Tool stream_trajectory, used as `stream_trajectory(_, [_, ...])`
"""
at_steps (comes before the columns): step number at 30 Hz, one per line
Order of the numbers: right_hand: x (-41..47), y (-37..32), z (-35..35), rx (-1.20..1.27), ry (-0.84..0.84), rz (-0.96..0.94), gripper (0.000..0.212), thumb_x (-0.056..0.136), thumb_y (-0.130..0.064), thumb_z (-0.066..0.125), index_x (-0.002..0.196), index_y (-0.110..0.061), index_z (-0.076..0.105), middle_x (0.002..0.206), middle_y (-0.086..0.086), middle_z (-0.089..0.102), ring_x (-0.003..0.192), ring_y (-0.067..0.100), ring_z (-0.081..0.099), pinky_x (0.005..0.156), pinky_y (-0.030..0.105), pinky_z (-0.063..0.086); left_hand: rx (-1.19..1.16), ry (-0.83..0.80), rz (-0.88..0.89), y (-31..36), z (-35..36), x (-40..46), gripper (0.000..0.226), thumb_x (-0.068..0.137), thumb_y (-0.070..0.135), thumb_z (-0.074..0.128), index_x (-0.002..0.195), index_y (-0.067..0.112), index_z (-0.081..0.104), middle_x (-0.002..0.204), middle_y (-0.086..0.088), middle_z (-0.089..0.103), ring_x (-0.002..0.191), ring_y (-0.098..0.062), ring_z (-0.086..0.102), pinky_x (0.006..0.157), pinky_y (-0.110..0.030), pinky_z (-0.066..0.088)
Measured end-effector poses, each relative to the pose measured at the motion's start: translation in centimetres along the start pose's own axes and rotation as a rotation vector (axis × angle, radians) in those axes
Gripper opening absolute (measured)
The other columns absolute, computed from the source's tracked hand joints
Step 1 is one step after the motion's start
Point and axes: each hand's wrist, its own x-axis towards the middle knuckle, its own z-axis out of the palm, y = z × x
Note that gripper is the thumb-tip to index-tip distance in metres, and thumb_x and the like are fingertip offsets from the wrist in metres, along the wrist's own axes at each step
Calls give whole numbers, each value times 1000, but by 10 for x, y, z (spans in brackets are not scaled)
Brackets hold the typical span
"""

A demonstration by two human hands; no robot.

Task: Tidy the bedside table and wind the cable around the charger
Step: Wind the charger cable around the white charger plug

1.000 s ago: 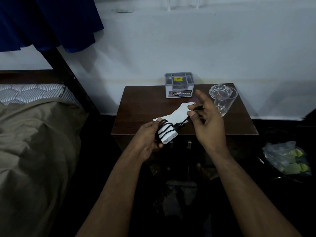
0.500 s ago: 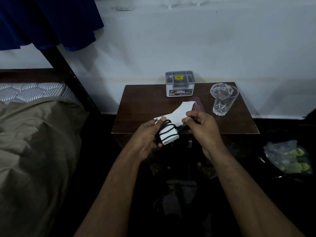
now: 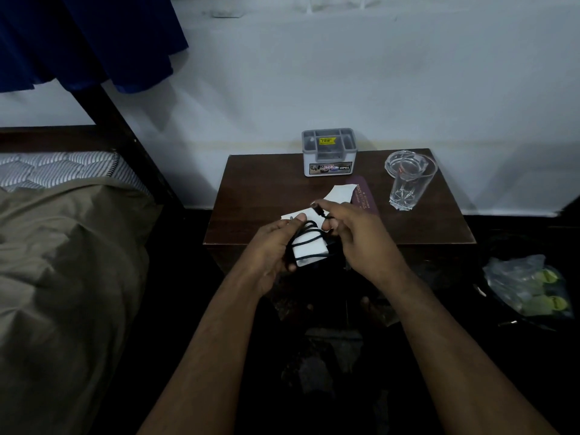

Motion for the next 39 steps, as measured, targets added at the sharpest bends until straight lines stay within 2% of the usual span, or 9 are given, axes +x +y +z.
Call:
stream_trajectory(3, [-3, -3, -3, -67, -74, -54, 58, 92, 5, 45, 136, -28, 62, 97, 5, 62, 91, 26, 65, 82, 45, 54, -41, 46, -21, 2, 2, 0, 25, 92, 40, 68, 101, 18, 72, 94, -8, 72, 82, -25, 66, 73, -39, 43])
stream_trajectory(5, [-3, -2, -2, -77, -94, -55, 60, 88, 6, 48, 135, -28, 63, 96, 4, 60, 92, 25, 64, 82, 45, 54, -60, 49, -19, 4, 3, -2, 26, 93, 39, 68, 106, 17, 69, 100, -12, 71, 91, -29, 64, 79, -45, 40])
stream_trajectory(13, [-1, 0, -7, -227, -35, -100, 59, 87, 12, 50, 132, -23, 67, 97, 6, 57, 94, 24, 61, 80, 33, 49, -31, 32, -51, 4, 2, -3, 20, 93, 42, 67, 91, 22, 70, 83, -2, 71, 66, -17, 64, 56, -25, 41])
stream_trajectory(17, [0, 0, -8, -129, 13, -84, 59, 88, 14, 45, 131, -20, 67, 99, 7, 60, 90, 22, 61, 82, 42, 54, -14, 6, -64, 2, -3, -5, 25, 91, 47, 68, 87, 22, 72, 71, 3, 72, 49, -12, 64, 38, -20, 41])
stream_trajectory(23, [-2, -2, -13, -210, -59, -98, 55, 92, 6, 48, 130, -29, 68, 101, -1, 59, 94, 23, 63, 78, 44, 54, -20, -23, -69, 3, -6, -3, 27, 90, 46, 69, 92, 20, 74, 84, -3, 77, 69, -22, 76, 52, -38, 59])
stream_trajectory(26, [-2, -2, -12, -262, -127, -118, 53, 94, 5, 49, 133, -27, 66, 98, -5, 54, 97, 22, 61, 77, 38, 52, -1, -10, -39, 3, -5, -4, 27, 91, 46, 69, 87, 20, 75, 78, -2, 76, 60, -19, 74, 44, -32, 56])
stream_trajectory(30, [-2, 1, -9, -250, -183, -119, 42, 98, -4, 53, 136, -18, 64, 102, 5, 57, 103, 25, 56, 88, 44, 49, 16, 35, -7, 2, -3, -3, 28, 91, 45, 69, 79, 20, 75, 74, -1, 74, 51, -15, 70, 38, -25, 51])
stream_trajectory(35, [-5, -3, -5, -286, -96, -110, 30, 102, -36, 53, 118, -22, 75, 89, -1, 58, 92, 22, 52, 82, 42, 47, 18, 31, 11, 1, -2, -5, 27, 91, 43, 69, 88, 17, 75, 75, -1, 75, 53, -17, 70, 39, -26, 51])
stream_trajectory(39, [-1, 0, -6, -252, -93, -17, 30, 101, -41, 55, 98, -23, 79, 82, -2, 64, 89, 24, 55, 83, 43, 46, 87, 15, 78, -1, 0, -7, 19, 93, 36, 69, 90, 19, 76, 76, 1, 75, 56, -17, 71, 40, -28, 53])
